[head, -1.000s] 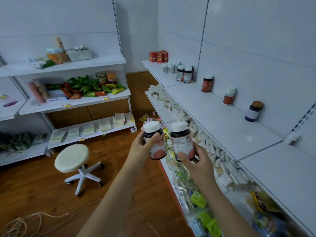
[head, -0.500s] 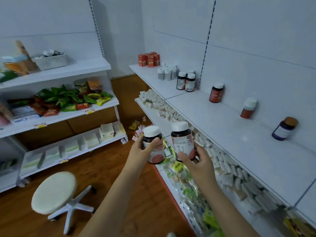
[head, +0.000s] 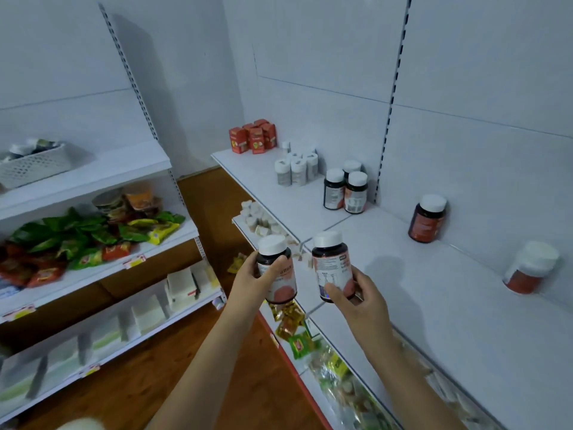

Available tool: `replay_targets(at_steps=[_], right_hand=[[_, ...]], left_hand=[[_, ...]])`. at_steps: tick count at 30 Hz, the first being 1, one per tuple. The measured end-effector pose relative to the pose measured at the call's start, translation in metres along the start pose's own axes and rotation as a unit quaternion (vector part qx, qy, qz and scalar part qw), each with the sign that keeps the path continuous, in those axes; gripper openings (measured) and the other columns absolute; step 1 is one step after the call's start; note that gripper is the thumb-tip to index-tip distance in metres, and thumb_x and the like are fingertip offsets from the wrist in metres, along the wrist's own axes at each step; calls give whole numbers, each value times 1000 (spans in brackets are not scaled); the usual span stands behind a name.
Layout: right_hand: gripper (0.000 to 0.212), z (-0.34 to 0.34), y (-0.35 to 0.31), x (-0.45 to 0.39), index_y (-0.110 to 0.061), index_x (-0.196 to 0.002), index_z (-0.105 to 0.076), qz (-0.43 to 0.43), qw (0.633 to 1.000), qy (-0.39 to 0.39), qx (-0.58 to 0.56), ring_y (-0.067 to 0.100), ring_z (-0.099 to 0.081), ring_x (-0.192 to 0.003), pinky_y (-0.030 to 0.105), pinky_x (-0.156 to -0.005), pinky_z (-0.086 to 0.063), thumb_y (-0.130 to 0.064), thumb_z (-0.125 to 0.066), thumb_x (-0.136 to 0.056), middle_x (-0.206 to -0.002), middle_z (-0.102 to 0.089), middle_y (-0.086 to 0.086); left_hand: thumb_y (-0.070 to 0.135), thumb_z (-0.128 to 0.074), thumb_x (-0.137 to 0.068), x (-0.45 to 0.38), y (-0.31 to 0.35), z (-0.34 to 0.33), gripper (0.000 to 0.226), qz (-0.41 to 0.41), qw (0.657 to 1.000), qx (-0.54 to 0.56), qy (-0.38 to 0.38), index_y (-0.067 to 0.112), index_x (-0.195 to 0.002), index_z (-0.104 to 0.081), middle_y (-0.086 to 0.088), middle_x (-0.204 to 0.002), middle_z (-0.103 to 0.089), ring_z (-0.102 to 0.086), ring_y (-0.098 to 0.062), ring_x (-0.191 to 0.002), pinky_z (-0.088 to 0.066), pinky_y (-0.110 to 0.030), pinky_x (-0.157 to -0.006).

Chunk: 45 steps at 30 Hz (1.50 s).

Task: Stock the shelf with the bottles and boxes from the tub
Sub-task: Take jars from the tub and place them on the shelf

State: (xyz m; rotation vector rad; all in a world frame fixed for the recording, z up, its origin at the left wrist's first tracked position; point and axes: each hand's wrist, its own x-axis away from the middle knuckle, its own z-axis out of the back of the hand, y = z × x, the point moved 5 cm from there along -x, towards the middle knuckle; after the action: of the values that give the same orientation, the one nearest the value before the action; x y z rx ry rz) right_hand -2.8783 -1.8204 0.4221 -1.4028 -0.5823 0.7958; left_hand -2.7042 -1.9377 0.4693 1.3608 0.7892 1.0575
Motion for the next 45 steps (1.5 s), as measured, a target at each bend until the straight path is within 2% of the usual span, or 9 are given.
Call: replay_targets(at_steps=[2, 9, 15, 22, 29, 33, 35, 38, 45], right_hand=[[50, -6, 2, -33, -30, -126, -57, -5, 1000, 4, 1, 4, -61, -110, 18, -86, -55, -35, -77, -81, -119, -64, -8], [51, -16, 11, -105, -26, -128, -58, -29, 998, 50, 13, 0, -61, -106, 17, -85, -54, -31, -78, -81, -118, -64, -10], [49, -26, 27, -151, -27, -124, -59, -71, 992, 99, 27, -2, -63, -99, 19, -79, -55, -24, -79, -80, -116, -66, -9], [50, -54, 36, -203, -26, -122, -53, -107, 975, 187, 43, -1, -63, -98, 16, -74, -53, -18, -79, -80, -115, -64, -10], [59, -72, 31, -229, -28, -123, -48, -109, 948, 282, 100, -5, -63, -97, 14, -76, -52, -16, -82, -77, -114, -62, -14], [53, -75, 46, -236, -25, -114, -57, -112, 898, 317, 285, 9, -62, -91, 40, -91, -50, -43, -75, -68, -99, -64, -14], [46, -77, 53, -236, -22, -99, -60, -113, 862, 329, 370, 14, -61, -83, 49, -94, -47, -51, -71, -65, -86, -64, -11], [50, -83, 55, -239, -19, -94, -60, -119, 832, 324, 434, 18, -60, -89, 50, -93, -46, -59, -70, -65, -88, -62, -8], [74, -89, 62, -239, -16, -115, -63, -127, 805, 290, 502, 20, -55, -112, 49, -103, -42, -73, -61, -68, -117, -62, -1]], left_hand=[[44, -67, -85, -34, 11, -6, 26, -5, 1000, -6, -13, 49, -100, -46, 25, -97, -57, -56, 2, -88, -47, -19, -67], [63, -70, -66, -136, 11, -25, 52, -18, 998, -7, -67, 45, -112, -57, 11, -115, -67, -65, -12, -105, -56, -36, -90], [43, -72, -83, -217, 20, -49, 25, -43, 988, -11, -145, 42, -105, -61, 17, -100, -71, -67, 3, -89, -52, -15, -68], [43, -77, -80, -311, 20, -66, 42, -74, 968, -53, -232, 34, -118, -61, 18, -108, -70, -66, -2, -99, -54, -29, -87], [26, -80, -81, -362, 35, -83, 37, -144, 941, -70, -299, 41, -107, -58, 31, -101, -67, -61, 13, -96, -47, -10, -78], [45, -80, -75, -374, 18, -91, 48, -188, 912, -114, -346, 39, -119, -60, 16, -112, -66, -61, -6, -106, -53, -31, -85], [39, -81, -76, -378, 7, -91, 54, -177, 905, -114, -370, 46, -123, -55, 17, -117, -60, -57, -3, -109, -51, -28, -87], [39, -81, -76, -387, -1, -99, 63, -182, 888, -122, -405, 44, -131, -50, 17, -125, -56, -55, -3, -116, -49, -30, -94], [41, -79, -80, -389, 1, -107, 69, -190, 854, -138, -464, 36, -140, -45, 14, -134, -56, -52, -7, -126, -45, -41, -105]])
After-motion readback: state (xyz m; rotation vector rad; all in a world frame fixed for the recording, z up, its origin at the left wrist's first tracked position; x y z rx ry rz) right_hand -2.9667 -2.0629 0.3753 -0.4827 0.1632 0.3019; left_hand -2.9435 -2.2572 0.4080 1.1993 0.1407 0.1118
